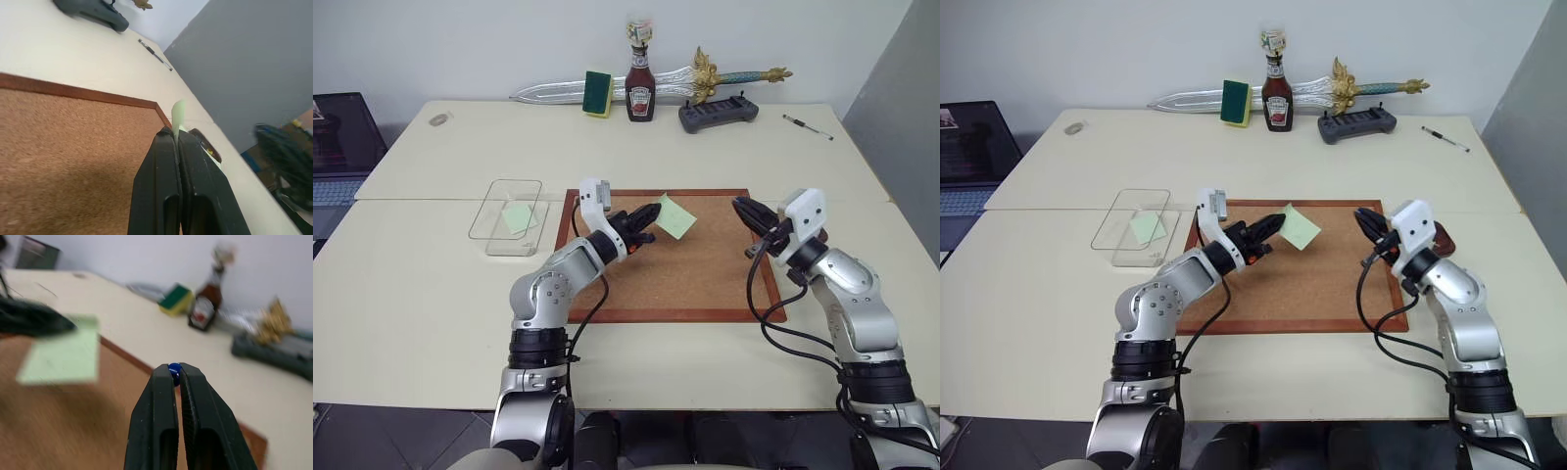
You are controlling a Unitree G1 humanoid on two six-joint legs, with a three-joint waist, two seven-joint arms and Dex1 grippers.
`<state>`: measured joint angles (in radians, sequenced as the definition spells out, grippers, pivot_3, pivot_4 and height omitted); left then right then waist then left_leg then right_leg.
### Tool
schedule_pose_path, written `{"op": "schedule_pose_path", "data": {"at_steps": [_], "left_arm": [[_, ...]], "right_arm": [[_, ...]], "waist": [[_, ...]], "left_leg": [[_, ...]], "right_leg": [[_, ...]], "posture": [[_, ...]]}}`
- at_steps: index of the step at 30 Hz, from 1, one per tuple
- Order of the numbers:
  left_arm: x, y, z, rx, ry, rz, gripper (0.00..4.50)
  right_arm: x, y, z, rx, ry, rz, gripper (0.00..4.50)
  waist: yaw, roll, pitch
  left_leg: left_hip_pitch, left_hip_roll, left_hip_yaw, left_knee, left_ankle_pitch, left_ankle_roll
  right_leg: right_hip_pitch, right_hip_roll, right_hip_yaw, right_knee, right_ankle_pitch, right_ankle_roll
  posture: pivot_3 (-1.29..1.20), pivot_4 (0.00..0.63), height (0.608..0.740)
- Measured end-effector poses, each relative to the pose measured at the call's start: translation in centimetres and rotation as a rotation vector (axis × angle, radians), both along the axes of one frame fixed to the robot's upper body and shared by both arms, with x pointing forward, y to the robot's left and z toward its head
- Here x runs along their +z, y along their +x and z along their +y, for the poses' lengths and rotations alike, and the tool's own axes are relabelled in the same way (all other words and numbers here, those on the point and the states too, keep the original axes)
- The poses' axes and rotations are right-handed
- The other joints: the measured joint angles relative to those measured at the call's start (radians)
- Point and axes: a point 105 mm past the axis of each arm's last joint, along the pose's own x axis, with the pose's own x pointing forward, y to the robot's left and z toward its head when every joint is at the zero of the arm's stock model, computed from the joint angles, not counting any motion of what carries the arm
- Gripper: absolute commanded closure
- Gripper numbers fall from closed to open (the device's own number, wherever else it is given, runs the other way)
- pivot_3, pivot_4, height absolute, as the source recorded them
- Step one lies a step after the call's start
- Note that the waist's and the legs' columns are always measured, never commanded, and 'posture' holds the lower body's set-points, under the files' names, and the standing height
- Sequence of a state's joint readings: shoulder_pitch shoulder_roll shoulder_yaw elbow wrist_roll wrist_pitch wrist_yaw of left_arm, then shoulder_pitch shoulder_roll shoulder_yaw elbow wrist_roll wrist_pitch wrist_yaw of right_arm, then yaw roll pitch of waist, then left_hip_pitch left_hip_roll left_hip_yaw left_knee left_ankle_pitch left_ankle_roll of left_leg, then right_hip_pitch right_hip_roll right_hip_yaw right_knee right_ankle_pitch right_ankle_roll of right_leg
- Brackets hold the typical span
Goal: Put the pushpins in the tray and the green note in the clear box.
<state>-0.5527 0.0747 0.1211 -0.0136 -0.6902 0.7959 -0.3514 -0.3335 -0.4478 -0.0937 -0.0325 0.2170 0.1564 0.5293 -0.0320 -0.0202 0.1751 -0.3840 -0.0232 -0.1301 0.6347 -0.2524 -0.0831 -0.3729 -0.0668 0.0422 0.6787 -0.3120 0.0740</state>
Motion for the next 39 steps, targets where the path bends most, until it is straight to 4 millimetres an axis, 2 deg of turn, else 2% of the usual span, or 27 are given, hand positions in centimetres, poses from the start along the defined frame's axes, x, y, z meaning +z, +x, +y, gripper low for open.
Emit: {"op": "schedule_pose_path", "data": {"at_steps": [5,7,11,18,20,21,24,33,37,39], "left_arm": [[-0.7,-0.6,-0.3,-0.015,0.042,-0.003,4.45],[-0.8,-0.6,-0.4,-0.016,0.050,-0.005,4.45],[-0.7,-0.6,-0.6,-0.019,0.058,-0.016,4.45],[-0.7,-0.6,-0.6,-0.014,0.064,-0.024,4.45],[-0.7,-0.6,-0.6,-0.015,0.065,-0.024,4.50],[-0.7,-0.6,-0.6,-0.016,0.065,-0.024,4.50],[-0.7,-0.6,-0.6,-0.015,0.067,-0.024,4.50],[-0.8,-0.6,-0.5,-0.013,0.071,-0.025,4.50],[-0.8,-0.6,-0.5,-0.012,0.072,-0.025,4.50],[-0.8,-0.6,-0.5,-0.011,0.072,-0.025,4.50]], "right_arm": [[-2.8,1.8,-5.5,-0.274,0.002,0.120,4.50],[-3.2,2.2,-6.5,-0.323,-0.011,0.139,4.50],[-3.8,3.2,-8.1,-0.409,-0.044,0.182,4.50],[-4.8,3.9,-9.2,-0.487,-0.072,0.219,4.50],[-4.9,4.1,-9.4,-0.503,-0.072,0.225,3.93],[-4.9,4.2,-9.4,-0.510,-0.069,0.224,3.80],[-5.0,4.4,-9.5,-0.519,-0.064,0.227,3.00],[-4.4,4.7,-9.4,-0.520,-0.054,0.206,1.00],[-3.8,4.7,-9.2,-0.508,-0.024,0.184,0.18],[-3.0,4.6,-9.0,-0.495,-0.004,0.154,0.03]], "waist": [[-0.002,0.000,0.000],[-0.003,0.000,0.000],[-0.003,0.000,0.000],[-0.002,0.000,0.000],[-0.003,0.000,0.000],[-0.003,0.000,0.000],[-0.002,0.000,0.000],[-0.002,0.000,0.000],[-0.003,0.000,0.000],[-0.003,0.000,0.000]], "left_leg": [[0.000,0.000,0.001,0.000,0.000,0.000],[0.000,0.000,0.001,0.000,0.000,0.000],[0.000,0.000,0.002,0.000,0.000,0.000],[0.000,0.000,0.002,0.000,0.000,0.000],[0.000,0.000,0.003,0.000,0.000,0.000],[0.000,0.001,0.002,0.000,0.000,0.000],[0.000,0.000,0.003,0.000,0.000,0.000],[0.000,0.000,0.003,0.000,0.000,0.000],[0.000,0.001,0.003,0.000,0.000,0.000],[0.000,0.000,0.003,0.000,0.000,0.000]], "right_leg": [[0.000,0.000,0.001,0.001,0.000,0.000],[0.000,0.000,0.001,0.001,0.000,0.000],[0.000,0.000,0.001,0.001,0.000,0.000],[0.000,0.000,0.001,0.000,0.000,0.000],[0.000,0.000,0.001,0.001,0.000,0.000],[0.000,0.000,0.001,0.001,0.000,0.000],[0.000,0.000,0.001,0.001,0.000,0.000],[0.000,0.000,0.001,0.000,0.000,0.000],[0.000,0.000,0.001,0.000,0.000,0.000],[0.000,0.000,0.001,0.000,0.000,0.000]], "posture": [[0.00,0.150,0.740],[0.00,0.150,0.740],[0.00,0.150,0.740],[0.00,0.150,0.740],[0.00,0.150,0.740],[0.00,0.150,0.740],[0.00,0.150,0.740],[0.00,0.150,0.740],[0.00,0.150,0.740],[0.00,0.150,0.740]]}}
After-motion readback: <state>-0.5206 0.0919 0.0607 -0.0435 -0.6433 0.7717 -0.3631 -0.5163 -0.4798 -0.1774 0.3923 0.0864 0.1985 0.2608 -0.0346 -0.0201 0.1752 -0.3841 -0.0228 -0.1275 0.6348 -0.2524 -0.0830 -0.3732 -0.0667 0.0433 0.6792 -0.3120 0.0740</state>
